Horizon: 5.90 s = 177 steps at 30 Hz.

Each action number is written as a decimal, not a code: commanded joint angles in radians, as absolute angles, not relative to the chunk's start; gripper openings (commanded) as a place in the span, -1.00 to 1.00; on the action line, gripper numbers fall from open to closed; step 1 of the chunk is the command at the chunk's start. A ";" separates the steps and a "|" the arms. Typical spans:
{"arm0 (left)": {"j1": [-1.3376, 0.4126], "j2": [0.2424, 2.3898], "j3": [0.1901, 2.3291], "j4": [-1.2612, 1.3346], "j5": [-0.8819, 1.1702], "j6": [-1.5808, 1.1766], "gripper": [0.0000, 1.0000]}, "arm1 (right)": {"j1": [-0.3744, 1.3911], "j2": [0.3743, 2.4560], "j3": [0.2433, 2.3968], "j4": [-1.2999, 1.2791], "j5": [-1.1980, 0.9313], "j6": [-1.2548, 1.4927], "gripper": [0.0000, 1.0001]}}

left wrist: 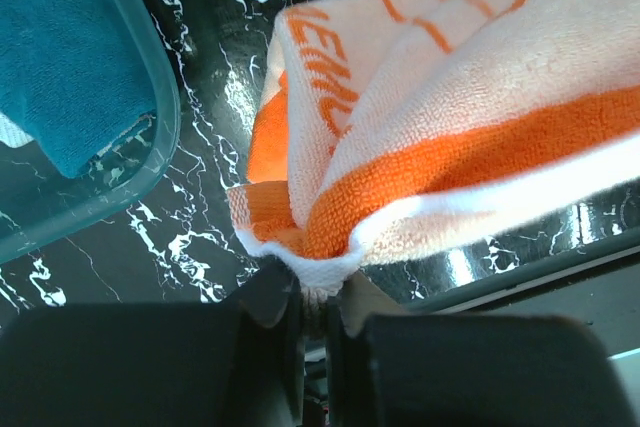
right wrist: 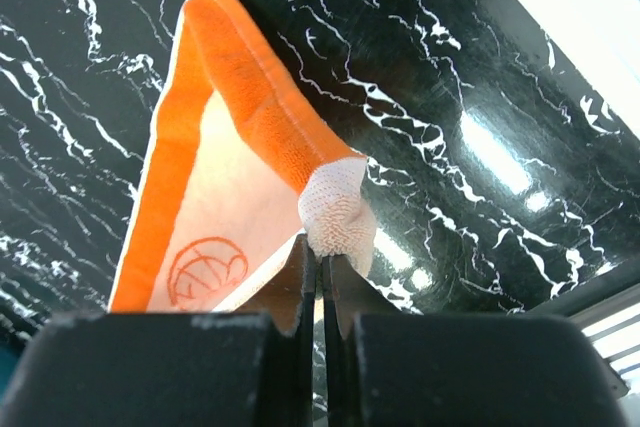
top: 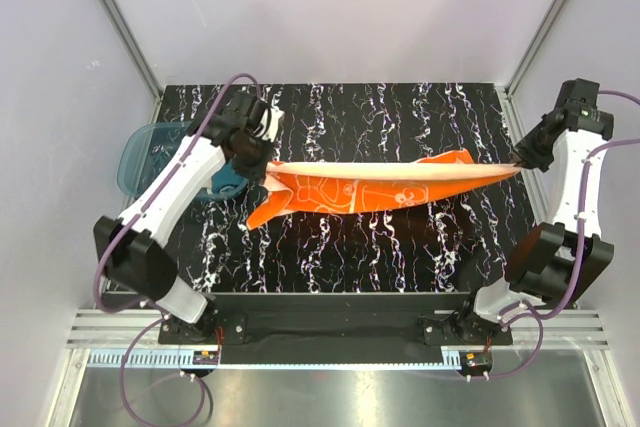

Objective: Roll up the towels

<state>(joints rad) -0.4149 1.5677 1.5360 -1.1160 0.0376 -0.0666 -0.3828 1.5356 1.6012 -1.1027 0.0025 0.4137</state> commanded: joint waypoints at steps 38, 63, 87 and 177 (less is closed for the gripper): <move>-0.509 1.084 1.283 -0.947 0.362 -0.072 -1.00 | -0.399 1.226 1.771 -1.145 0.166 0.511 -1.00; -0.270 2.134 2.057 -1.040 0.002 -0.101 0.98 | -0.341 2.098 1.956 -0.790 0.107 0.629 0.64; -0.597 2.080 1.790 -0.709 0.267 -0.322 0.98 | -0.230 1.344 1.066 -0.479 -0.407 0.609 -1.00; -0.347 1.160 0.479 -0.259 0.144 -0.733 0.01 | -0.166 1.098 0.989 -0.756 -0.172 0.474 0.94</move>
<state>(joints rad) -0.3344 1.1805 0.4950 -0.2905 0.1303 -0.7311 -0.1719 1.1034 0.9775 -0.7536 -0.1810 0.4885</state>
